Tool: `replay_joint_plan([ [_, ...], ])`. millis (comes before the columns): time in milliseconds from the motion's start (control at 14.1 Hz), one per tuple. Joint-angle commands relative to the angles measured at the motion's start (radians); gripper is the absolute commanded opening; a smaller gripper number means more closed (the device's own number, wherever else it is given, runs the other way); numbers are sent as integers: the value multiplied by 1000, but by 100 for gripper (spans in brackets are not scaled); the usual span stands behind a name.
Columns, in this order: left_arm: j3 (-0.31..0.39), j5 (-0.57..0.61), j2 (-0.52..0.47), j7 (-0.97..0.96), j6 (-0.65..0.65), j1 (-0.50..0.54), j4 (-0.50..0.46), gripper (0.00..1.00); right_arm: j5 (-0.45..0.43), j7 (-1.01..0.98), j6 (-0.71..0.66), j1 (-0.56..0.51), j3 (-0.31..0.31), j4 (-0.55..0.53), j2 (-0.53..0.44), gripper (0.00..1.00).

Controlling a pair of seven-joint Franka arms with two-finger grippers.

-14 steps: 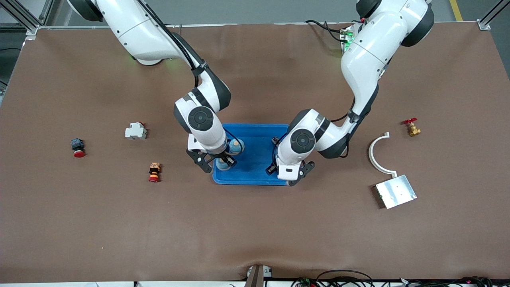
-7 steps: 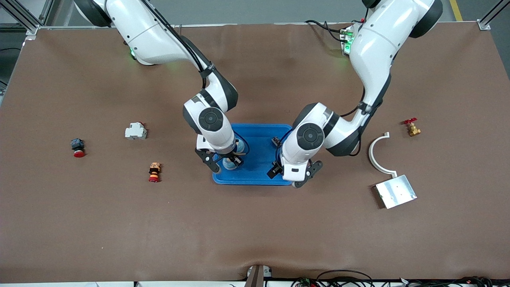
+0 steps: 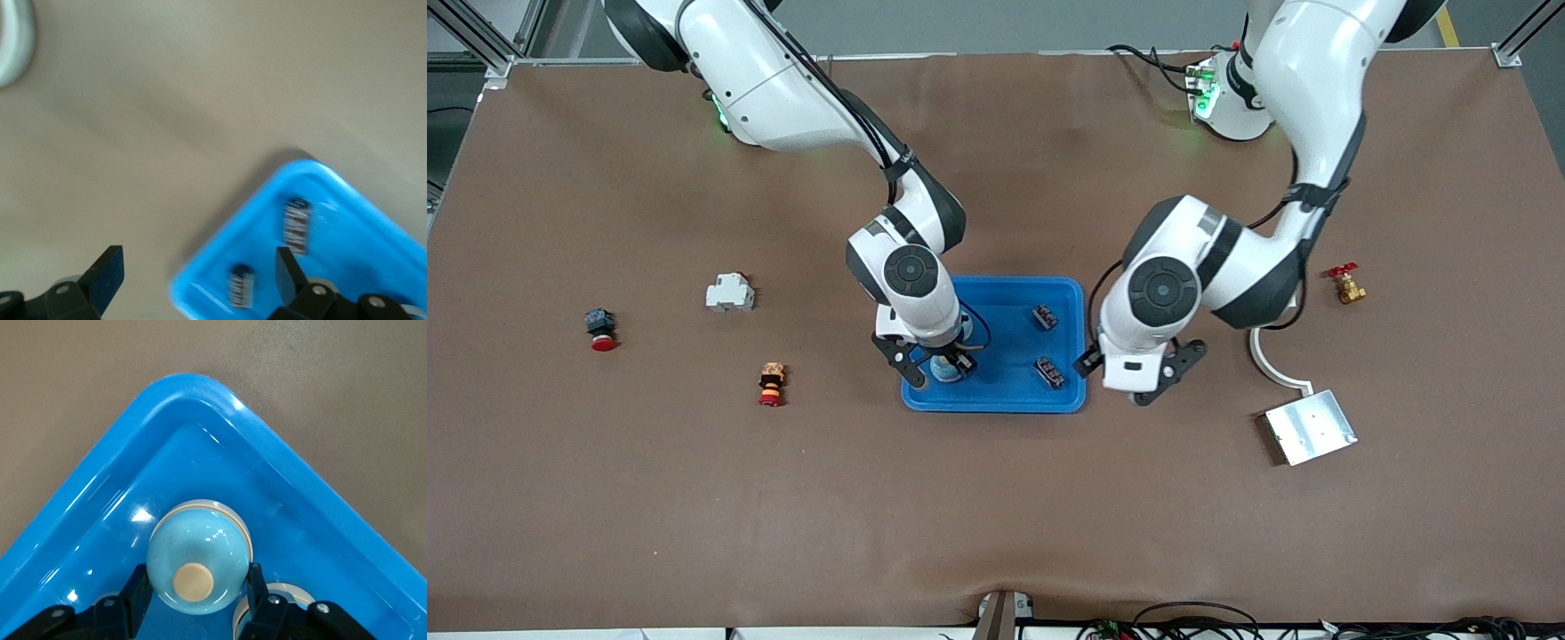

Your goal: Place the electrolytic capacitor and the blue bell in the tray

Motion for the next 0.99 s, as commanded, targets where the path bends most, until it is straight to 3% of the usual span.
replay_joint_plan([
  [0, -8, 12, -146, 193, -45, 94, -158, 100, -23, 35, 6, 21, -13, 27, 21, 0],
  [426, -14, -40, -418, 702, -45, 338, -425, 100, -23, 35, 12, 21, -13, 27, 24, 3],
  [568, -14, -71, -493, 883, -43, 427, -488, 100, -25, 36, 21, 22, -13, 27, 32, 100],
  [922, -14, -83, -619, 1147, -14, 564, -609, 100, -54, 49, 23, 24, -13, 27, 29, 100],
])
